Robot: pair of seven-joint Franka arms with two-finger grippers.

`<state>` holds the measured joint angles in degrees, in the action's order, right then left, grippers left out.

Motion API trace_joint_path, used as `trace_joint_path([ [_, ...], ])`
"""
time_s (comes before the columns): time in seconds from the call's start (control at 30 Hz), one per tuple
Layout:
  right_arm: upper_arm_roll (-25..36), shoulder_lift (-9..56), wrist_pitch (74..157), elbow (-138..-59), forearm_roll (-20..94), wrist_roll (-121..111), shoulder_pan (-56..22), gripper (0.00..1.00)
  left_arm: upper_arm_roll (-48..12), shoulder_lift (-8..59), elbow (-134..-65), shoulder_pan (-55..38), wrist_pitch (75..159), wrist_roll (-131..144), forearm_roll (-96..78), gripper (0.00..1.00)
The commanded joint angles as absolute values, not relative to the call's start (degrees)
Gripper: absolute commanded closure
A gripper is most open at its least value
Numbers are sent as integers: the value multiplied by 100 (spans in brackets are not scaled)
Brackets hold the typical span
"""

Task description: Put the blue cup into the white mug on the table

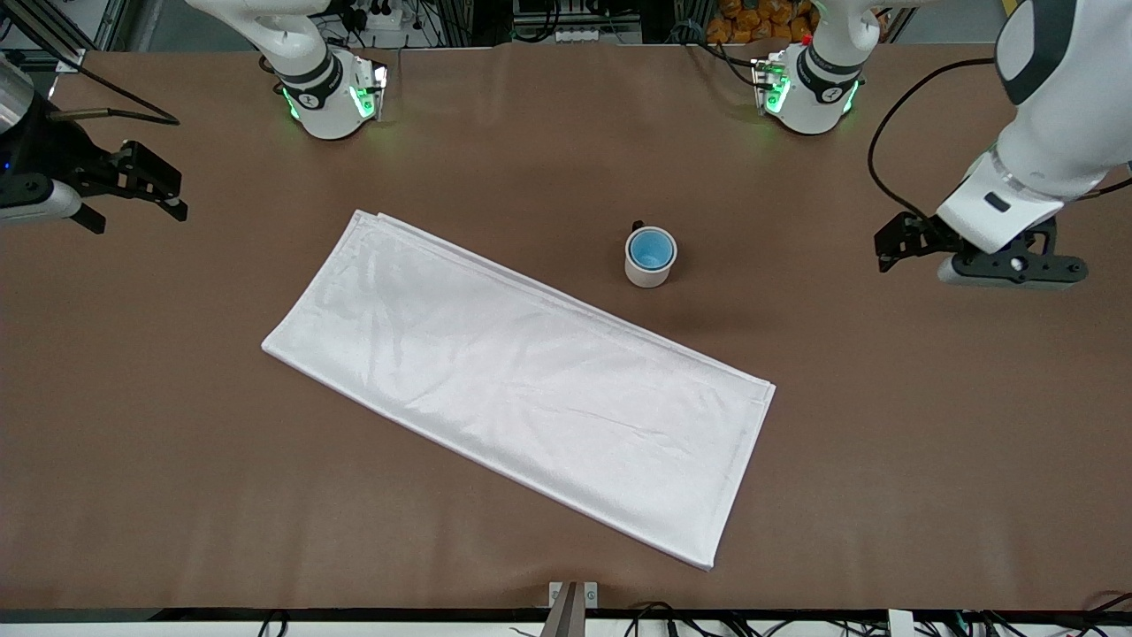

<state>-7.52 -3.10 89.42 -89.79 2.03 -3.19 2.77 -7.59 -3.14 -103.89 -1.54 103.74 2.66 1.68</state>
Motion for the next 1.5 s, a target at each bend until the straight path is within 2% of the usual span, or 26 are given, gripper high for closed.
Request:
trace_joint_path([
  [0.0, -729, -589, 8956, -9264, 325, -439, 246, 0, -466, -580, -10109, -351, 9827, -88, 220, 0],
  [0.27, -729, -642, 8930, -9352, 316, -440, 220, 0, -299, -545, -9457, -352, 9238, -167, 44, 0],
  [0.63, -729, -624, 8974, -9404, 316, -457, 228, 0, -308, -343, -9413, -193, 9176, -1195, 70, 0],
  [1.07, -712, -606, 8974, -9475, 308, -457, 167, 0, -343, -220, -9220, -264, 9176, -1134, -9, 0],
  [1.27, -335, -606, 8965, -9475, 299, -475, -202, 0, -352, -220, -9211, -272, 9176, -827, -9, 0],
  [1.47, -299, -598, 8965, -9475, 299, -519, -255, 0, -352, -220, -9211, -281, 9176, -606, -9, 0],
])
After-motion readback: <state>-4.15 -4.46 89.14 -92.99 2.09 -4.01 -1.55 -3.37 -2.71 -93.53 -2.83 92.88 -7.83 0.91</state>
